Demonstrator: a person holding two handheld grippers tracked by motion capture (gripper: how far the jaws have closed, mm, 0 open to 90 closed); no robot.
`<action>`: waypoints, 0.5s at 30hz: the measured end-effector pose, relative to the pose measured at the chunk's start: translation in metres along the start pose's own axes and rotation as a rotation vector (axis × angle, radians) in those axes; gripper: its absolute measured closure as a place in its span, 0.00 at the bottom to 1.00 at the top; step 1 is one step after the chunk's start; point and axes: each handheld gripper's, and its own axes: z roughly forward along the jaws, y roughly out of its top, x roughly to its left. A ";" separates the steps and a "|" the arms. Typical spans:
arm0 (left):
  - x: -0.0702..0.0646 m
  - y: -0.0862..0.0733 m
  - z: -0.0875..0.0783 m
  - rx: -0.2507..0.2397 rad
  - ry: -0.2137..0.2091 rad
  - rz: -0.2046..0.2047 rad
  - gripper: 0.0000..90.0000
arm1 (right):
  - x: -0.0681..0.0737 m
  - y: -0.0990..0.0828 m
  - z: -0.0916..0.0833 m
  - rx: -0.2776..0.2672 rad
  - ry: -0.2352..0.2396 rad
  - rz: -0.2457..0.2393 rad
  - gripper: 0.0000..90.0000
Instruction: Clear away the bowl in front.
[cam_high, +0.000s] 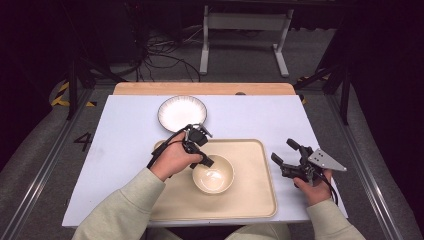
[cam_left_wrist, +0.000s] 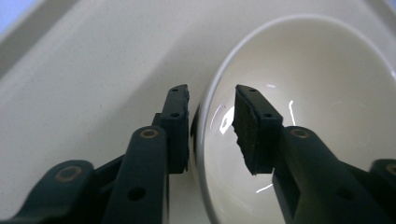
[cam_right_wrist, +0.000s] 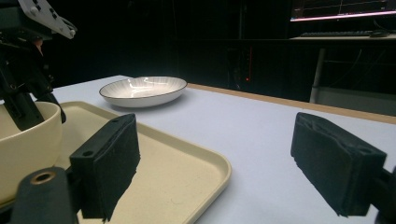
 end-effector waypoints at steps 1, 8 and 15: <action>0.000 0.000 -0.001 -0.009 0.003 -0.001 0.68 | 0.000 0.000 0.000 0.000 0.000 0.000 0.17; -0.003 -0.004 -0.009 -0.071 0.051 0.052 0.53 | 0.000 0.000 0.000 0.002 0.001 -0.001 0.17; -0.010 -0.015 -0.027 -0.160 0.076 0.114 0.47 | -0.001 0.000 0.001 0.008 0.003 0.002 0.17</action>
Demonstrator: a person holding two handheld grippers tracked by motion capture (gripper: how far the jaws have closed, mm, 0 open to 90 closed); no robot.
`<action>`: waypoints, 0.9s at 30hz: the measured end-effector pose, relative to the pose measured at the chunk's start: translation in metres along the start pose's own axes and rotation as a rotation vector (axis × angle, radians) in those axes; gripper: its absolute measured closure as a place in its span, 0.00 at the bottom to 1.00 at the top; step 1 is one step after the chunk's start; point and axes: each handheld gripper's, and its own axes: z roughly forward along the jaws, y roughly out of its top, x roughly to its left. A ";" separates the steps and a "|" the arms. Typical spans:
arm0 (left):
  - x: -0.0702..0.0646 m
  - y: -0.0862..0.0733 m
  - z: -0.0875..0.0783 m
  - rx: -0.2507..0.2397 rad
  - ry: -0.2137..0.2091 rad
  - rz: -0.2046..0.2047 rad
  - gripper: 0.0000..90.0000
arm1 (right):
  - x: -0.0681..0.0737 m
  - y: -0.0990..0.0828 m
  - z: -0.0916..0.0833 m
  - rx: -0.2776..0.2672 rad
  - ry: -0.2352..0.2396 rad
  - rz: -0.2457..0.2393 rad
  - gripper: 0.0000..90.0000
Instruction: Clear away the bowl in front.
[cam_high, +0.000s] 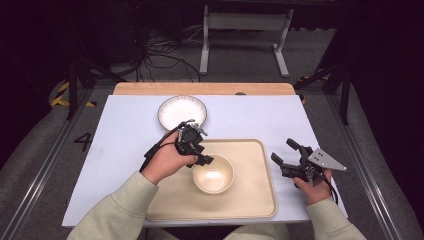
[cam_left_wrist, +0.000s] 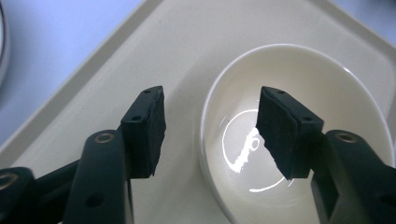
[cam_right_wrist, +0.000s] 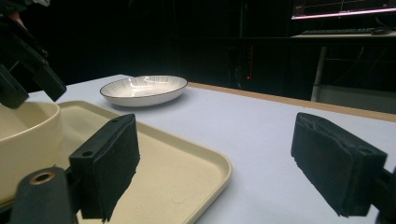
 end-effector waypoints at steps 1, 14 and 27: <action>-0.001 -0.002 -0.004 -0.016 0.009 0.001 0.46 | 0.000 0.000 0.000 0.001 0.000 0.001 0.17; -0.005 -0.032 -0.038 -0.156 0.074 0.023 0.36 | -0.001 0.001 0.001 0.012 0.019 0.007 0.17; -0.003 -0.065 -0.062 -0.250 0.109 0.022 0.32 | -0.002 0.001 0.001 0.015 0.033 0.004 0.16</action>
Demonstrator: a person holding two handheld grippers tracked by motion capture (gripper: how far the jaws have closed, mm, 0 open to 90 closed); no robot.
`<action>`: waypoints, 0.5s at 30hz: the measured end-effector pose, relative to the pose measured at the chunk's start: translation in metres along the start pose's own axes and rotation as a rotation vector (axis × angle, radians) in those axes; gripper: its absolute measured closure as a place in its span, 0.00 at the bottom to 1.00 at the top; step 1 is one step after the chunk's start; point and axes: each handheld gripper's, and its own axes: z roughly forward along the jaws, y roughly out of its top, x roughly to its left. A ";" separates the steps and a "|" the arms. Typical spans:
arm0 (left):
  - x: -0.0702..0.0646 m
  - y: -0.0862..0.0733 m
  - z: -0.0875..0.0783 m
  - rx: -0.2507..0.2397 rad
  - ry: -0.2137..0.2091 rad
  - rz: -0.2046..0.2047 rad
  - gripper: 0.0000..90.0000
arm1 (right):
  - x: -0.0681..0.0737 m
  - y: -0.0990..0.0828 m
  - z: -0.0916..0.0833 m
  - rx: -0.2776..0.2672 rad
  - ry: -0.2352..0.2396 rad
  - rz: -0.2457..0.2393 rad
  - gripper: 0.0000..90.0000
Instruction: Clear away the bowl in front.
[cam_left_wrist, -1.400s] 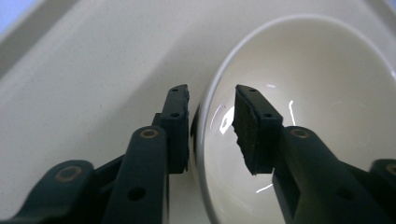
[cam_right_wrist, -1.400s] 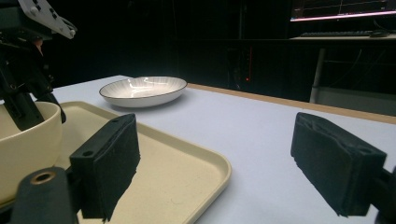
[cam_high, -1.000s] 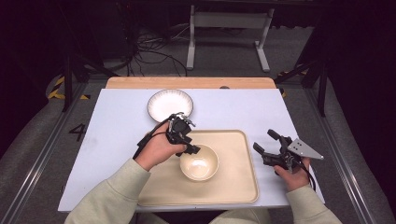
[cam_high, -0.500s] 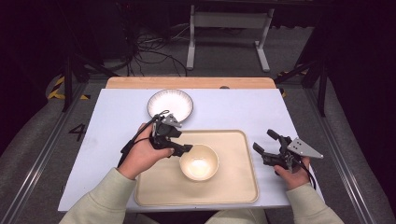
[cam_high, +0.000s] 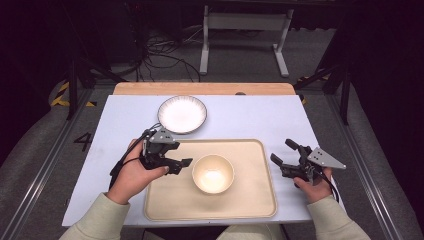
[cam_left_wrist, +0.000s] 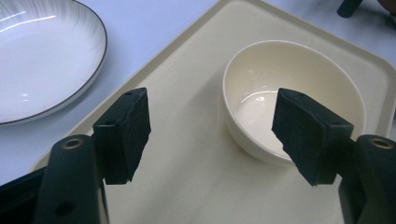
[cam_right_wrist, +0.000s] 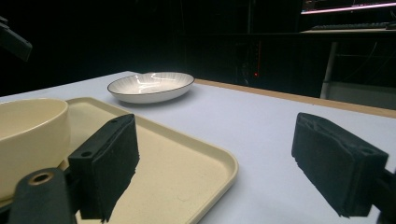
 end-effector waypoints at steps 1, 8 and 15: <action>0.001 -0.002 -0.002 -0.008 0.002 0.001 0.31 | 0.000 0.000 0.000 -0.001 -0.001 0.000 0.16; 0.006 -0.014 -0.013 -0.072 0.030 -0.010 0.25 | 0.001 0.000 0.000 -0.001 0.001 -0.003 0.16; 0.015 -0.027 -0.023 -0.147 0.053 -0.021 0.21 | -0.001 0.000 0.000 0.000 0.004 0.004 0.16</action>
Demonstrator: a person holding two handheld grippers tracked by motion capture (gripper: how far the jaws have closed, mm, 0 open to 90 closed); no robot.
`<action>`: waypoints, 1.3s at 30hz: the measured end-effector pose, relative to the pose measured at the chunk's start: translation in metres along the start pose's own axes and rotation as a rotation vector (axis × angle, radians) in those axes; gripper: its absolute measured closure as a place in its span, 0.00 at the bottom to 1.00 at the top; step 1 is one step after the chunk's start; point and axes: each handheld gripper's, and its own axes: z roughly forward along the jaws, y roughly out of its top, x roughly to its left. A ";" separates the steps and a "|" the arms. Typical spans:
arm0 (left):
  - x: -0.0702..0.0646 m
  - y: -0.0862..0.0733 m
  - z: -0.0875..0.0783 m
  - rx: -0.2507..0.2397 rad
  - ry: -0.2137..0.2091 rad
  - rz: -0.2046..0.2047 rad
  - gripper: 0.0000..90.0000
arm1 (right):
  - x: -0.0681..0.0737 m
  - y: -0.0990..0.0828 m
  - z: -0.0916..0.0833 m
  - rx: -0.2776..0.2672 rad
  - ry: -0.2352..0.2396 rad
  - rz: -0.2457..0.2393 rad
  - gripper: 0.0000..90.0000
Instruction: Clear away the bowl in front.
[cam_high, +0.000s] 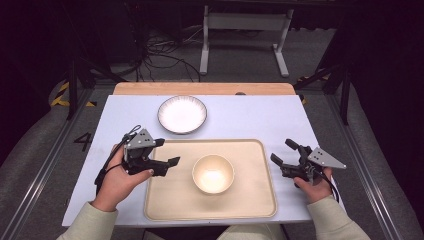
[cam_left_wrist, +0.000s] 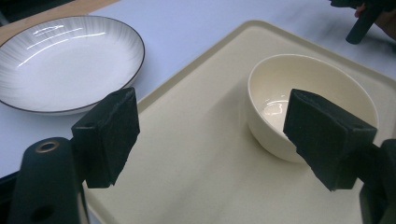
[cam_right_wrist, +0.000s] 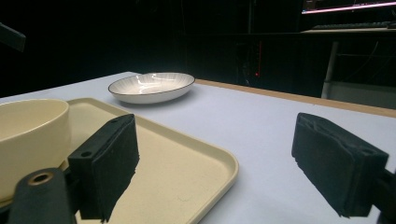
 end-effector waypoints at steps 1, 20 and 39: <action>0.001 -0.002 -0.001 -0.009 0.001 0.001 0.21 | 0.000 0.000 0.000 -0.001 0.002 0.001 0.16; 0.018 -0.044 -0.019 -0.192 0.068 -0.020 0.17 | 0.000 0.000 0.000 -0.003 0.000 0.000 0.15; 0.035 -0.086 -0.022 -0.294 0.123 -0.035 0.15 | 0.000 0.000 -0.001 -0.006 -0.001 -0.001 0.15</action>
